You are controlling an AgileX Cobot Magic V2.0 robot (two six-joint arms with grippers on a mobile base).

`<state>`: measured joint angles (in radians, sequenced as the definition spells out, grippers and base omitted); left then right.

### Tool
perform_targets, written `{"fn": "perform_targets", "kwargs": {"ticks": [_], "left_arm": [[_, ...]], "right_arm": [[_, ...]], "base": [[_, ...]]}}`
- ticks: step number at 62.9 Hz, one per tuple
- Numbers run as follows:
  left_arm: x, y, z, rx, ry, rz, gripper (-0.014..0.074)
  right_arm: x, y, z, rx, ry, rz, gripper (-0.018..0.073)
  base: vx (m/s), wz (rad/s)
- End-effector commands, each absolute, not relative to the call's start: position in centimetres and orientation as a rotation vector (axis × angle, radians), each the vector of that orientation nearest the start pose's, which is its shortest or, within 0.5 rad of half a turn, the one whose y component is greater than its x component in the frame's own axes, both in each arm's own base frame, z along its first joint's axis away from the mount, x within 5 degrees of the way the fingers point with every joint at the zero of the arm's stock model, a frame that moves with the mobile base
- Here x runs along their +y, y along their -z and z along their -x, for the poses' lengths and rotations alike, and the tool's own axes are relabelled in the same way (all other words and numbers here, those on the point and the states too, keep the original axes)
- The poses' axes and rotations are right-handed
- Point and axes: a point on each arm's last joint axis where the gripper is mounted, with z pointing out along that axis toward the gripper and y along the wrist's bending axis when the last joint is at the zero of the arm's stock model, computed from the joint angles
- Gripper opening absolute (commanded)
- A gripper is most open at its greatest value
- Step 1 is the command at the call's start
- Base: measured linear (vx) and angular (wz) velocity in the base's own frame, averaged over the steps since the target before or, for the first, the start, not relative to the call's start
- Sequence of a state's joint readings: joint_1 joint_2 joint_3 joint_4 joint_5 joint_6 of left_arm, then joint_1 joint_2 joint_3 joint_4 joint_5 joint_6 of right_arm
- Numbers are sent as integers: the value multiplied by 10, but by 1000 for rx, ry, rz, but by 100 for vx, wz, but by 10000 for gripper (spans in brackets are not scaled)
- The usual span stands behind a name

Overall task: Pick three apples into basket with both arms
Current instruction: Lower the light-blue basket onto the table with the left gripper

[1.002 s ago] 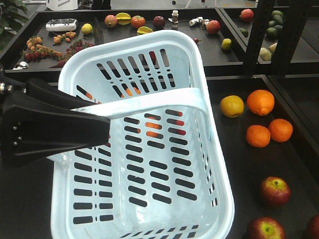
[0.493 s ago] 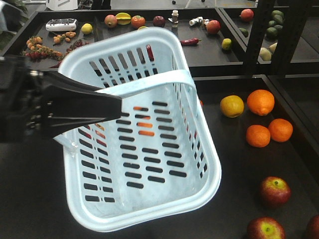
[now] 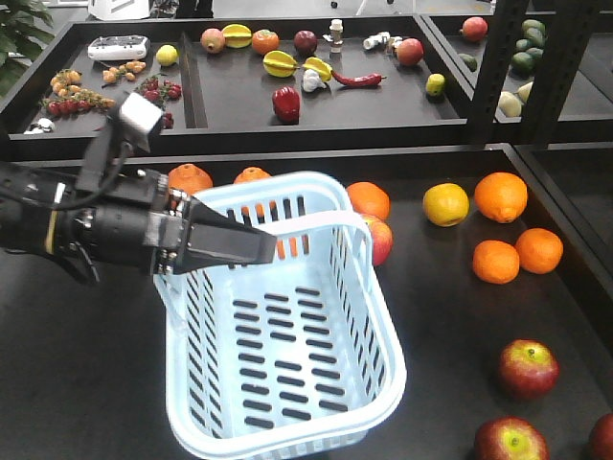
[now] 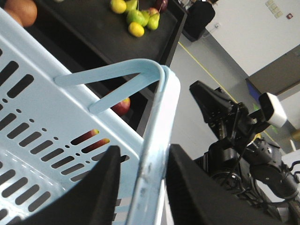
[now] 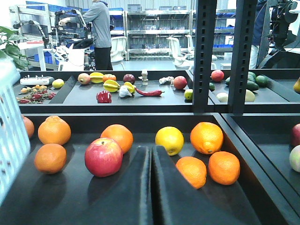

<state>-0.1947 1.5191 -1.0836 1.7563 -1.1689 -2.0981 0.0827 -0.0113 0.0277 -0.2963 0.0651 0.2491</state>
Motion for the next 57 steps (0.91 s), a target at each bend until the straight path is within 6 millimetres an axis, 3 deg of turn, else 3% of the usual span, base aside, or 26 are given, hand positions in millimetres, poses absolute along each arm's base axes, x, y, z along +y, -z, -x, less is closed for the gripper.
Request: {"fn": "perform_targets", "kwargs": {"ticks": [1,26,44,57], "left_arm": [[-148,-332,-275,1928,1532,-701,-6],[-199,-324,-307,1926,1524,-829,-6],[-203,-287,-323,2064,1433,-860,-6],[-204,-285,-326,2061,1455,-816,-3]], "right_arm": [[4,-201,-56,1492,-17,103,-5],[4,-201,-56,1492,-17,103,-5],[4,-201,-56,1492,-17,103,-5],[4,-201,-56,1492,-17,103,-5]], "base": [[0,0],[0,0],[0,0],[0,0]]}}
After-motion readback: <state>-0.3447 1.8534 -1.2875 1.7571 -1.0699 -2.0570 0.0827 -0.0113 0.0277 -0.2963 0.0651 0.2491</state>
